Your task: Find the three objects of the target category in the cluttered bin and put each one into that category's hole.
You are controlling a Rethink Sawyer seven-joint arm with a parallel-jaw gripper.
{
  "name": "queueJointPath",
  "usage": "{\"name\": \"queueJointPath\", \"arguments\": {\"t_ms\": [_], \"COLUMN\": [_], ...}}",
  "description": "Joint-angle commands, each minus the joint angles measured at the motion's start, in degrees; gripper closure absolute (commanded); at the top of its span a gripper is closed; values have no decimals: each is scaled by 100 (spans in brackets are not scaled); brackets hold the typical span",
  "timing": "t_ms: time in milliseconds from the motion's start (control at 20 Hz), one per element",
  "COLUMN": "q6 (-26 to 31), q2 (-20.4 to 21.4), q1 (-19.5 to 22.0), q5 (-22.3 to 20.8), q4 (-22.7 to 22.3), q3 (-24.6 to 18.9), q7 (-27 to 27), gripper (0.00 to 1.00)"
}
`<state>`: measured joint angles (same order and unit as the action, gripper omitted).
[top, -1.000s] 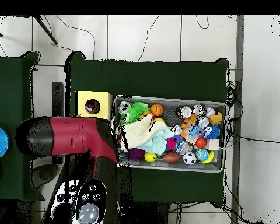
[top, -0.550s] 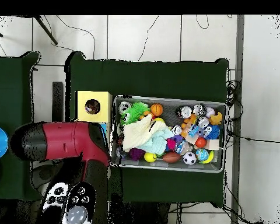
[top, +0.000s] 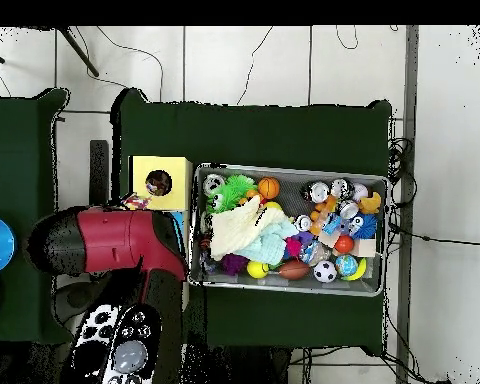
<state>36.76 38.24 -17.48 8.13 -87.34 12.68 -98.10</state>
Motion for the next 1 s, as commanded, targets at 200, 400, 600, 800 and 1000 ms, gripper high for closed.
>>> {"name": "queueJointPath", "arguments": {"t_ms": [200,400,600,800,1000], "q6": [-533,-517,-530,-580,-634], "q2": [-90,72,177,129,146], "q1": [77,196,250,276,312], "q5": [-31,-24,-44,-42,-77], "q4": [-585,-706,-800,-790,-844], "q3": [13,-51,-78,-117,-142], "q7": [-1288,-1090,-1015,-1029,-977], "gripper": [100,100,100,100,100]}}
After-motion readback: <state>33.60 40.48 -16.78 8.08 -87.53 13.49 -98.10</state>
